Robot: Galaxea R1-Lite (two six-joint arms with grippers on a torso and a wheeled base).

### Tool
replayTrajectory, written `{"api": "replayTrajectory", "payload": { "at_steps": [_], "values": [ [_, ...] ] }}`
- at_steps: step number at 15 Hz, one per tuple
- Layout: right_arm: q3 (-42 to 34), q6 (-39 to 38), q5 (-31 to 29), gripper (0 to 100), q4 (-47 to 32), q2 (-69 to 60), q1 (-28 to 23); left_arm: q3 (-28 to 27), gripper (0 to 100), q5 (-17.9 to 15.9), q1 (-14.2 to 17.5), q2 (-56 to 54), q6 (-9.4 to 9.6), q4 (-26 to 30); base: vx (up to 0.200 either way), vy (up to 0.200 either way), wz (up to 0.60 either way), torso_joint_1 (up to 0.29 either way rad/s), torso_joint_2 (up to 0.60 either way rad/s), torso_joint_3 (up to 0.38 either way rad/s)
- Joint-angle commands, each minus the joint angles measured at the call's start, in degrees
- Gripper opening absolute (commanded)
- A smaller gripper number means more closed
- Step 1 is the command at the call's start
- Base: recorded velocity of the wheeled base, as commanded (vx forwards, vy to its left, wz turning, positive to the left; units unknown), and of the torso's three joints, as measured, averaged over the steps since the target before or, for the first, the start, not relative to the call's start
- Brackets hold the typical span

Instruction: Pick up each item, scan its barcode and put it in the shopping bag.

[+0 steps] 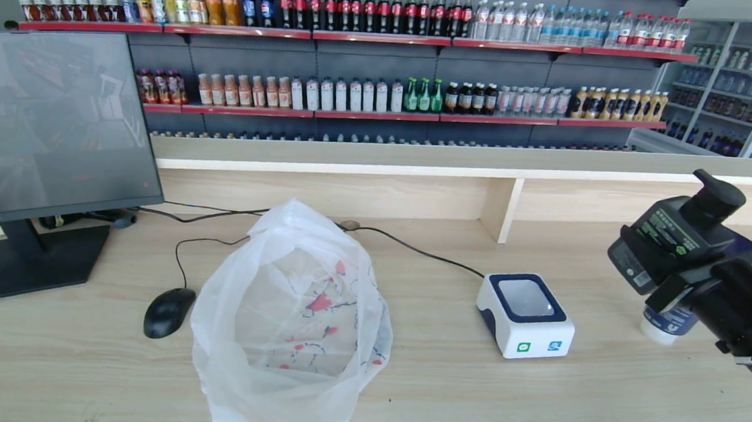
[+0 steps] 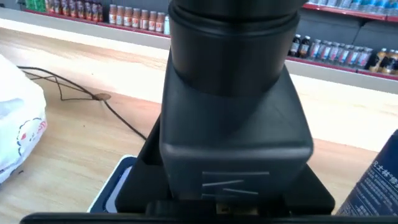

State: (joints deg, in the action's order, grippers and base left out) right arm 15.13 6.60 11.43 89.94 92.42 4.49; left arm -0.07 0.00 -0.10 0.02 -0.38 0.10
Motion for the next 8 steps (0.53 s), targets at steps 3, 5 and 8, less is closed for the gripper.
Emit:
{"api": "replayTrajectory", "payload": {
  "at_steps": [3,5,8],
  "values": [
    [1.7,-1.8,-4.5,0,0.1,1.0,4.2,0.1,0,0.0,0.0,0.0,-0.06,0.0,0.0,0.0,0.0,0.0,0.0,0.0],
    [2.4,-2.6,-6.6,0,0.1,2.0,4.2,0.0,0,0.0,0.0,0.0,-0.06,-0.1,-0.1,0.0,0.0,0.001,0.0,0.001],
    [3.3,-4.7,-6.7,0,0.1,2.1,3.4,0.0,0,0.0,0.0,0.0,0.03,0.0,-0.133,0.0,0.0,0.006,0.0,0.002]
  ]
}}
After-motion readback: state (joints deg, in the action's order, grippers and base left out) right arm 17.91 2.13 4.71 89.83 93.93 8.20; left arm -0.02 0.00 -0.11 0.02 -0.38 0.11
